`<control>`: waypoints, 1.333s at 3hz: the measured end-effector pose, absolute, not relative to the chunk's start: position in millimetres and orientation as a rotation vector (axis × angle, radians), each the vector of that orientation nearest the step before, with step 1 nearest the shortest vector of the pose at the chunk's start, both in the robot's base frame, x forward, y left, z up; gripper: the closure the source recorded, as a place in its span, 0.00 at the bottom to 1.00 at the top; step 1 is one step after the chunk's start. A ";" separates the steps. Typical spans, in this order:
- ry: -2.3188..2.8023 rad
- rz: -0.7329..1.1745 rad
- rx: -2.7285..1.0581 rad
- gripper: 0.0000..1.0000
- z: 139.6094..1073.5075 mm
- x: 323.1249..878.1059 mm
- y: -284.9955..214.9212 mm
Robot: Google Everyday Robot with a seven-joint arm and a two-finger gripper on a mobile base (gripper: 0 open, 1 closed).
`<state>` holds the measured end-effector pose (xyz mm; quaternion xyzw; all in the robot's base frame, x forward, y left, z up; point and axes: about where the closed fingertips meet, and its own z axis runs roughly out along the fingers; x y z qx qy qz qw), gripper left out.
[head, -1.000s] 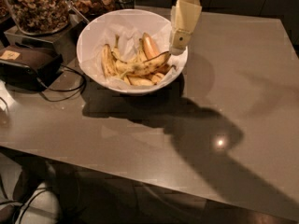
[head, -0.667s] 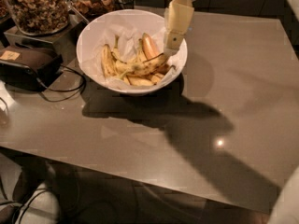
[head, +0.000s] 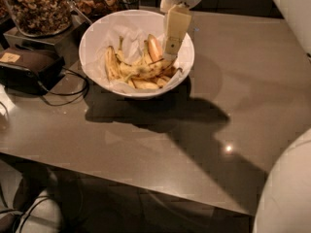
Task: Pick banana from white bowl
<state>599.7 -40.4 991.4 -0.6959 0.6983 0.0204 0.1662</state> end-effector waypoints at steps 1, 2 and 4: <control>2.003 0.065 -1.989 0.25 983.0 603.0 -38.8; 2.011 0.054 -2.011 0.31 974.6 603.4 -36.6; 2.007 0.012 -2.096 0.37 956.7 601.2 -26.5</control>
Offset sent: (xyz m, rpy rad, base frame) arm -0.0189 -0.0095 -0.0290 -0.1081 0.1158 0.0171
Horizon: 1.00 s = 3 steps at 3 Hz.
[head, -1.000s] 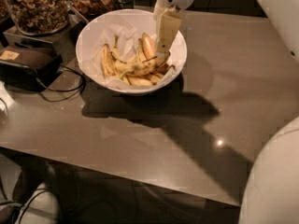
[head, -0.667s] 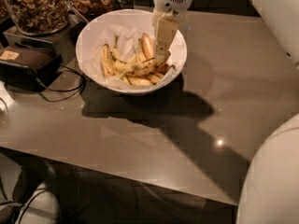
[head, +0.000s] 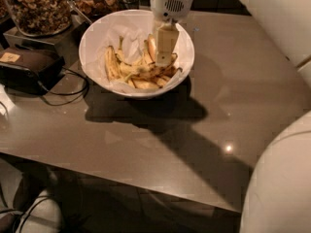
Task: Pick banana from white bowl
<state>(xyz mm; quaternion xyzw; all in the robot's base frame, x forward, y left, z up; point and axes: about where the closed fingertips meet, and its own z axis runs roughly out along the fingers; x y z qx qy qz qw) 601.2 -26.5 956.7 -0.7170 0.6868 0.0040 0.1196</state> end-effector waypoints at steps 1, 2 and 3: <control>2.007 -0.014 -2.135 0.38 947.9 602.7 -21.6; 2.009 -0.031 -2.165 0.40 939.8 605.3 -17.4; 2.020 -0.039 -2.186 0.39 931.6 609.6 -15.8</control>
Offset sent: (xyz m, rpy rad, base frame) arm -0.0143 -0.0013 -0.0265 -0.1449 0.1002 0.0451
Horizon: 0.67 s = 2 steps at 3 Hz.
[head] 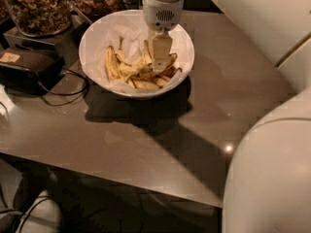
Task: Pick banana from white bowl
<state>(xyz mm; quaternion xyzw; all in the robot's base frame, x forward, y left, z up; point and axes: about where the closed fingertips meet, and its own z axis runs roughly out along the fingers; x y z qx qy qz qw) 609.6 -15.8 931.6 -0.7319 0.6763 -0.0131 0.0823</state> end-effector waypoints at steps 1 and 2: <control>2.027 -0.032 -2.206 0.41 922.7 613.0 -12.7; 2.041 -0.009 -2.214 0.40 913.4 615.3 -11.7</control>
Offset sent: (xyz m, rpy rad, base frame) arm -0.0149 -0.0118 -0.0271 -0.0712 0.1479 0.0007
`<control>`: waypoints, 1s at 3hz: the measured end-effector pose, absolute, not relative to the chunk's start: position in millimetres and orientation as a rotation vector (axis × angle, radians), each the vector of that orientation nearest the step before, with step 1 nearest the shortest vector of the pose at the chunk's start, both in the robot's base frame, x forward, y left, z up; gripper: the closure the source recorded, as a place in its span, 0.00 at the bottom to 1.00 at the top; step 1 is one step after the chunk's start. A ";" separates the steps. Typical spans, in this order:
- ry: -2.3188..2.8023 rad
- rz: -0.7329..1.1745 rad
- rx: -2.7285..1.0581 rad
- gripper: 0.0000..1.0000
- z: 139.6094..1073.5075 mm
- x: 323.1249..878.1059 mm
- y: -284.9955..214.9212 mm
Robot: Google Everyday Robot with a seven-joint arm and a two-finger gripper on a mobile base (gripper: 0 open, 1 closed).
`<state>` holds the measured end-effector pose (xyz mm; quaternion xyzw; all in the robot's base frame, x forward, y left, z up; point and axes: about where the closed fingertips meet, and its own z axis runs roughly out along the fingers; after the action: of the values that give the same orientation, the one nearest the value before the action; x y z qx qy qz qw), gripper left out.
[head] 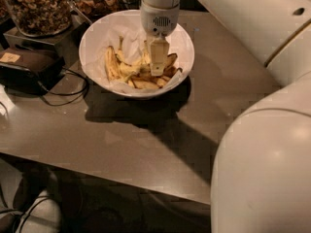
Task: Pick banana from white bowl
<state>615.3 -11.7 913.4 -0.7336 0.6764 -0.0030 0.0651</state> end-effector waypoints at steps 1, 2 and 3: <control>2.054 0.028 -2.221 0.41 903.2 616.0 -10.7; 2.080 0.067 -2.211 0.40 893.8 616.7 -14.3; 2.101 0.073 -2.188 0.57 887.7 615.3 -17.0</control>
Offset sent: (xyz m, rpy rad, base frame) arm -0.0209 -0.0235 -0.0281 -0.0269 0.1709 -0.0348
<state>615.3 -17.0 887.7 -0.7201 0.6914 0.0241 0.0535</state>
